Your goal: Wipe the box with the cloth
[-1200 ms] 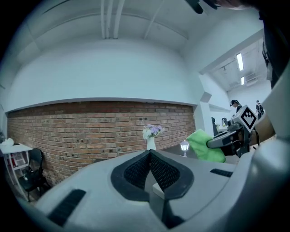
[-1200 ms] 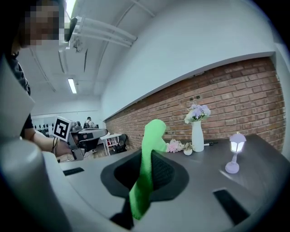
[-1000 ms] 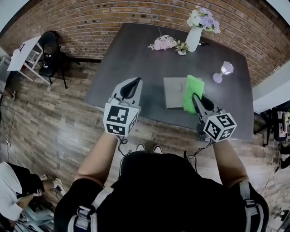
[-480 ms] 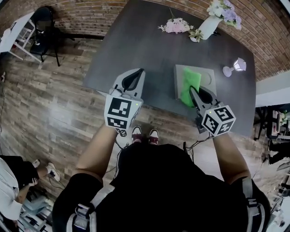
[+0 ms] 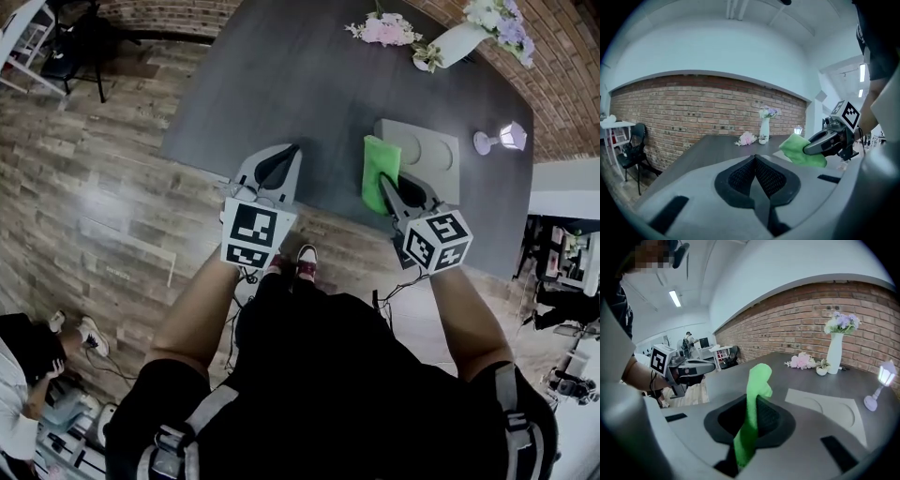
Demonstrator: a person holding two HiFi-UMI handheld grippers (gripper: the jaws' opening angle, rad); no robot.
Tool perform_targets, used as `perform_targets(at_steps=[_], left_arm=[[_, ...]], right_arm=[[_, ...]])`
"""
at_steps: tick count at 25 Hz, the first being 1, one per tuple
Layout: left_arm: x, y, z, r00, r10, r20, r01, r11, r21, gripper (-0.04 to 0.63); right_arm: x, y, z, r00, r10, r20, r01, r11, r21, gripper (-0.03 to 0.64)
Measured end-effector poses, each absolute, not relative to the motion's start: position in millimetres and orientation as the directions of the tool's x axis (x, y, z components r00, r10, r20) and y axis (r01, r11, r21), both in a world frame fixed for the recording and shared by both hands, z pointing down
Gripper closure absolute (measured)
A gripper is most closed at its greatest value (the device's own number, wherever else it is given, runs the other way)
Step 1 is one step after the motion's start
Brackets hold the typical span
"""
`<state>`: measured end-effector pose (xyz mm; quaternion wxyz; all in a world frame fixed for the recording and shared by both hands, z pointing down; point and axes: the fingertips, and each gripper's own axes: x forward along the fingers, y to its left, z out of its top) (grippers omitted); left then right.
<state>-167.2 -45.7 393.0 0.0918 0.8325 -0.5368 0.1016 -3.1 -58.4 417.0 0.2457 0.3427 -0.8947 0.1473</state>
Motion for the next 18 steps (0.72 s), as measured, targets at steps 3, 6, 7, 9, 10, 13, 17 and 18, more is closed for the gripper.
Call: perform_targets(at_steps=[3, 6, 7, 9, 10, 13, 17, 18], left_arm=[[-167.5, -49.7, 408.0, 0.414, -0.866, 0.282, -0.909, -0.412, 0.07, 0.586], [-163.5, -54.7, 420.4, 0.43, -0.855, 0.291, -0.902, -0.424, 0.085, 0.586], [-161.3, -56.0, 424.1, 0.436, -0.85, 0.295, -0.899, -0.43, 0.089, 0.586], [-157.4, -58.8, 430.0, 0.446, -0.843, 0.301, -0.893, -0.44, 0.093, 0.586], [-156.0, -60.6, 432.2, 0.451, -0.84, 0.303, -0.891, -0.444, 0.094, 0.586], [-151.9, -67.6, 435.6, 0.462, -0.832, 0.306, -0.885, -0.454, 0.101, 0.586], [-147.0, -75.7, 436.5, 0.474, -0.826, 0.305, -0.879, -0.466, 0.105, 0.586], [-146.8, -76.9, 436.5, 0.476, -0.824, 0.306, -0.878, -0.468, 0.105, 0.586]], right_arm=[[-8.7, -62.7, 426.6, -0.633, -0.531, 0.563, -0.683, 0.726, -0.082, 0.578], [-11.4, -68.2, 437.8, -0.619, -0.525, 0.584, -0.682, 0.729, -0.067, 0.578], [-11.7, -69.5, 441.7, -0.613, -0.523, 0.592, -0.682, 0.729, -0.062, 0.578], [-12.2, -71.9, 448.1, -0.605, -0.518, 0.605, -0.68, 0.731, -0.055, 0.578], [-12.8, -73.3, 450.3, -0.603, -0.515, 0.609, -0.678, 0.733, -0.052, 0.578], [-13.7, -78.8, 454.7, -0.601, -0.509, 0.616, -0.674, 0.737, -0.049, 0.578], [-11.9, -89.1, 461.0, -0.593, -0.506, 0.627, -0.675, 0.737, -0.044, 0.578], [-11.7, -92.0, 461.8, -0.591, -0.505, 0.629, -0.674, 0.737, -0.041, 0.578]])
